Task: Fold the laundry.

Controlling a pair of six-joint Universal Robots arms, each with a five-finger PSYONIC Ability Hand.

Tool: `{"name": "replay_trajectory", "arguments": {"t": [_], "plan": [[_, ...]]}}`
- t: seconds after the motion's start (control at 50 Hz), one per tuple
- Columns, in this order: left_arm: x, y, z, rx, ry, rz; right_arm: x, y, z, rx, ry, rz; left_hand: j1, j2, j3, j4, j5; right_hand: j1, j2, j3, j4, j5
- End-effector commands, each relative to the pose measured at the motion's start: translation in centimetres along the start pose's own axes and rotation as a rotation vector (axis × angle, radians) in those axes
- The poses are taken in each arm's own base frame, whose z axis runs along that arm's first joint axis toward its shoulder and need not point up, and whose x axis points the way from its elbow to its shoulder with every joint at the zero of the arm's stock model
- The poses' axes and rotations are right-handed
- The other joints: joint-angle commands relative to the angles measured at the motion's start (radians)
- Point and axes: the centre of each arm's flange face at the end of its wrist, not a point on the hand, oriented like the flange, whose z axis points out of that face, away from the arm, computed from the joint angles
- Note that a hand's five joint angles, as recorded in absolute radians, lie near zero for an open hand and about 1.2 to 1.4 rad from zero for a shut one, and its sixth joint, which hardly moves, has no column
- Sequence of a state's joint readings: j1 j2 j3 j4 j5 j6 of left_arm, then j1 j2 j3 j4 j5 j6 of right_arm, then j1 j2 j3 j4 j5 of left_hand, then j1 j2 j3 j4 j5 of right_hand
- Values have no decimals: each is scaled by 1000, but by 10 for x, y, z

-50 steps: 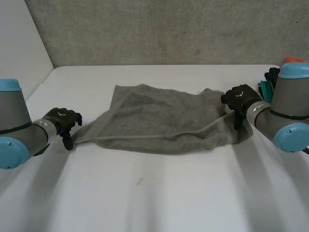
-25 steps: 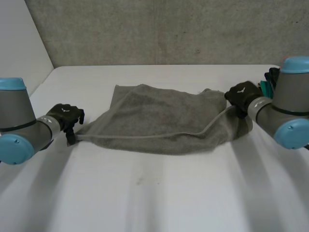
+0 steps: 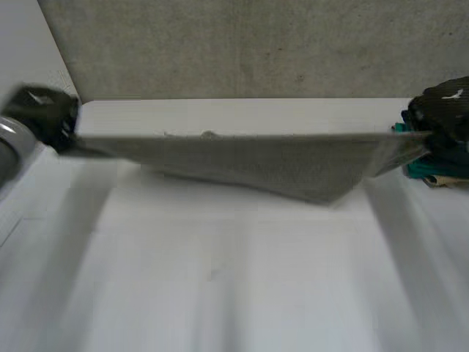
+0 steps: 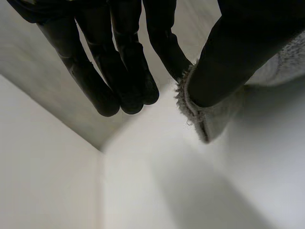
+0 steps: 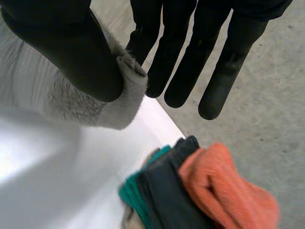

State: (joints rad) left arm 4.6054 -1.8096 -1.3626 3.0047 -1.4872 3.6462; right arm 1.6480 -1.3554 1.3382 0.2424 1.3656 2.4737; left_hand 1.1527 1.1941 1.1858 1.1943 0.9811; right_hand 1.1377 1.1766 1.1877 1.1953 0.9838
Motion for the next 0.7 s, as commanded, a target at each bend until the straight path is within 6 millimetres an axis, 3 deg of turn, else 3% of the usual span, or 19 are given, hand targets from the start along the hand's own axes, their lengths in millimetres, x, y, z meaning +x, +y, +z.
{"name": "replay_trajectory", "arguments": {"t": [0.02,0.08,0.16,0.3,0.4,0.42,0.48,0.5,0.54,0.56,0.62,0.64,0.7], "plan": [[-16,-47,-92,58,9,104,12,-11,-61,-83,-60,-182,244,202,210,202,241,259,220,209,201,238],[-5,-37,-100,-25,90,172,4,-9,-74,-96,-113,-232,244,202,210,202,241,259,220,209,201,238],[6,-19,-92,-113,166,220,-10,5,-70,-123,-171,-247,244,202,210,202,241,259,220,209,201,238],[26,14,-44,-189,229,252,-43,40,-37,-236,-296,-260,244,202,210,202,241,259,220,209,201,238],[31,9,-2,-126,184,285,-44,47,2,-276,-240,-288,244,202,210,202,241,259,220,209,201,238],[28,-1,11,-83,147,290,-41,41,19,-247,-186,-291,244,202,210,202,241,259,220,209,201,238],[21,-25,27,12,79,290,-30,20,45,-156,-63,-280,244,202,210,202,241,259,220,209,201,238],[13,-47,36,100,14,288,-15,-1,62,-69,46,-261,244,202,210,202,241,259,220,209,201,238],[1,-74,42,203,-72,273,4,-22,75,24,165,-227,244,202,210,202,241,259,220,209,201,238],[-15,-100,44,303,-170,235,22,-44,83,127,278,-184,244,202,210,202,241,259,220,209,201,238],[-44,-136,40,463,-324,141,45,-72,87,282,411,-100,244,202,210,202,241,259,220,209,201,238],[-62,-156,34,568,-406,73,57,-86,85,384,473,-48,244,202,210,202,241,259,220,209,201,238],[-82,-183,21,747,-477,-23,74,-111,74,561,562,11,244,202,210,202,241,259,220,209,201,238]]}}
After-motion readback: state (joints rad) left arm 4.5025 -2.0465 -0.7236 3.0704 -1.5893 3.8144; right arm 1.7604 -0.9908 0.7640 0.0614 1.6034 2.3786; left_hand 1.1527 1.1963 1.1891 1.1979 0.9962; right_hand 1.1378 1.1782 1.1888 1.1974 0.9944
